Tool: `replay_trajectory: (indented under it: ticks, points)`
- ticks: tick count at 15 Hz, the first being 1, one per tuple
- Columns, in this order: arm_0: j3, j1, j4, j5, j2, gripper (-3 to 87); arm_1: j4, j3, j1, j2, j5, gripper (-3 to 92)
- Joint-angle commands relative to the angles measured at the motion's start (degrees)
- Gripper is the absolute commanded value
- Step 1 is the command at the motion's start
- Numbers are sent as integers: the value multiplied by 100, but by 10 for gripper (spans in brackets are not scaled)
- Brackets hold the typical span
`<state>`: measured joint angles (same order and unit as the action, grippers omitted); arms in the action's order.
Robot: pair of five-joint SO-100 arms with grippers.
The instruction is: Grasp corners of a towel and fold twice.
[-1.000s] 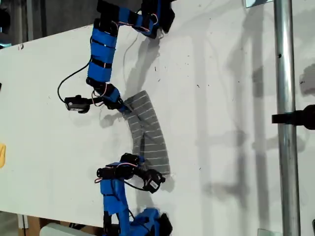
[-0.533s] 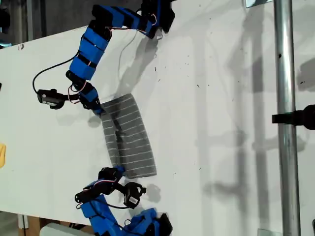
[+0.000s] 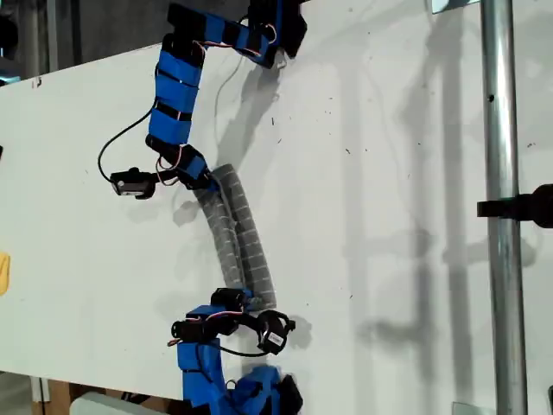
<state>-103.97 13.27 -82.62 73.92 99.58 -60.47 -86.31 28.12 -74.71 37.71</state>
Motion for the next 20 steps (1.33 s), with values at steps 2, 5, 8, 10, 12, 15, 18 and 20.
replay_trajectory:
  ticks: [2, 5, 8, 10, 12, 15, 18, 20]
  points:
    - [-123, -650, 562, 598, -202, -10, 360, -352, -62, -176, 193, -2]
    - [-105, -615, 888, 896, -1116, 18, 633, -352, 132, 308, 193, -2]
    - [-70, -334, 817, 729, -1301, 99, 352, -220, 246, 378, 325, 76]
    - [-176, -62, 422, 729, -1072, 211, -237, 35, 343, 404, 413, 217]
    - [-431, 167, 123, 773, -703, 256, -519, 9, 387, 88, 413, 277]
    - [-809, 352, -378, 984, 35, 283, -1028, -185, 554, -677, 413, 334]
    - [-1195, 105, -457, 1187, 914, 267, -1248, -923, 984, -1538, 404, 337]
    - [-1521, -202, -554, 1573, 1661, 263, -1362, -1582, 1283, -2232, 413, 334]
